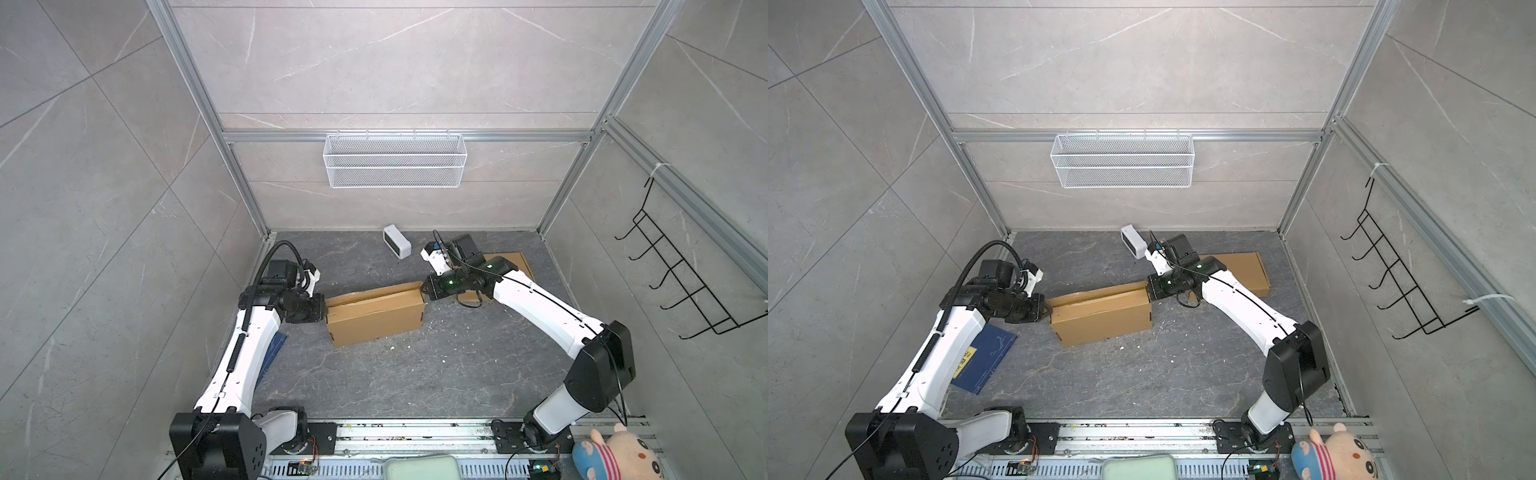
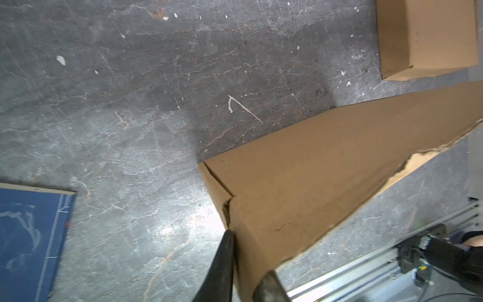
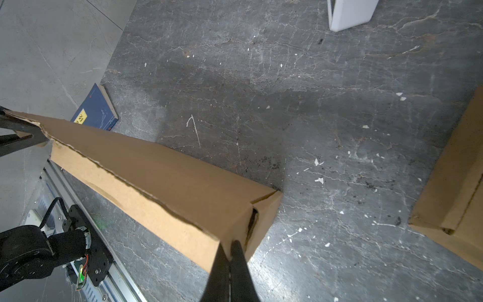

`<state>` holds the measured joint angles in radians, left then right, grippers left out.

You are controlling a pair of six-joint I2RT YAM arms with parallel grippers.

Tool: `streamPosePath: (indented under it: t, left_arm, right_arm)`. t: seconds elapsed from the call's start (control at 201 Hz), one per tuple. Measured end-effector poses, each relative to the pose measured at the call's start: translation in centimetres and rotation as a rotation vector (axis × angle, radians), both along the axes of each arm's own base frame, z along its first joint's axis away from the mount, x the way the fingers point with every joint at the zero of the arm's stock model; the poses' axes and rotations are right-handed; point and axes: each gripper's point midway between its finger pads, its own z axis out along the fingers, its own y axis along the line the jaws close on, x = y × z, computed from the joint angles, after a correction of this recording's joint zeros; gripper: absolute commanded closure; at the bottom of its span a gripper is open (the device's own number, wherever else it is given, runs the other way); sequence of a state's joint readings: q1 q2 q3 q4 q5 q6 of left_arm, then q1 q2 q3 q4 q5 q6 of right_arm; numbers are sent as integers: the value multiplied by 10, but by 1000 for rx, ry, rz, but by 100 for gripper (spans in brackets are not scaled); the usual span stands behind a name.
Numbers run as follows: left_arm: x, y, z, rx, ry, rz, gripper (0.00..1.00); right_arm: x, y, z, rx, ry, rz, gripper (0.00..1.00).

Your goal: Fold the paper box

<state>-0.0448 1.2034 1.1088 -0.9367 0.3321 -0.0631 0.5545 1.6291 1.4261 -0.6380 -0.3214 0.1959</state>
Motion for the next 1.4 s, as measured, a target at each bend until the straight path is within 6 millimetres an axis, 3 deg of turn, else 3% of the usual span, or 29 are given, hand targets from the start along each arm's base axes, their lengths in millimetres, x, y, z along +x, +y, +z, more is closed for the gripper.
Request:
streamPosePath:
  t: [0.906, 1.404]
  left_arm:
    - [12, -4, -3, -79, -60, 74, 96]
    - [7, -5, -5, -102, -102, 101, 98]
  right_arm:
    - [6, 3, -1, 55, 24, -75, 100]
    - [5, 2, -1, 102, 36, -132, 100]
